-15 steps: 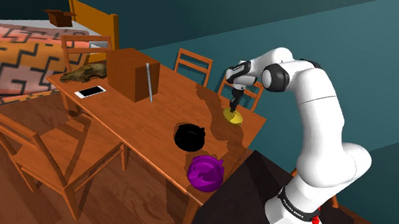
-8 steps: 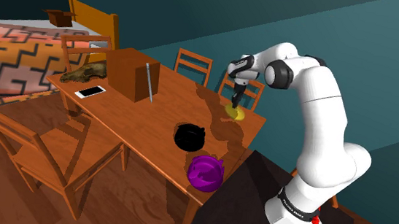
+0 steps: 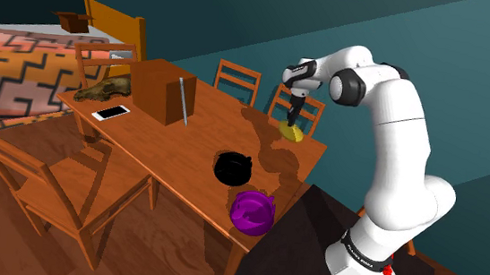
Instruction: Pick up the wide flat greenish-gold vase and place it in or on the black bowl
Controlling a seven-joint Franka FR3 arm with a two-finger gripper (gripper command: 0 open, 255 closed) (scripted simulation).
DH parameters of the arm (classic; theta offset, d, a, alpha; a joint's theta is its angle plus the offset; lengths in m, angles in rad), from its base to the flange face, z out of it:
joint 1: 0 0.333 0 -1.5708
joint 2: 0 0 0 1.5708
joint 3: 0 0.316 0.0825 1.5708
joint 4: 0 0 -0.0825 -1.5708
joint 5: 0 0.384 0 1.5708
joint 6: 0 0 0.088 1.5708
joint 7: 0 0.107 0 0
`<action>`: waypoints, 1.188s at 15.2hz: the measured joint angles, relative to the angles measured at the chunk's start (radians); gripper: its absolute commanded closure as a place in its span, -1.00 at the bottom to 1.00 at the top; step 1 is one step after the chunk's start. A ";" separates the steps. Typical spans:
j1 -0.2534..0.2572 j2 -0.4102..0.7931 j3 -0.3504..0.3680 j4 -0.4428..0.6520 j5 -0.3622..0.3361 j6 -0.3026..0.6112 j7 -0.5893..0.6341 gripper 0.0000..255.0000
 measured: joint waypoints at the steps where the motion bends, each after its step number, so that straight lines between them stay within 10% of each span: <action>1: 0.001 -0.007 -0.001 0.003 -0.002 -0.009 0.002 1.00; 18: 0.254 -0.267 0.022 -0.314 -0.050 0.052 0.245 1.00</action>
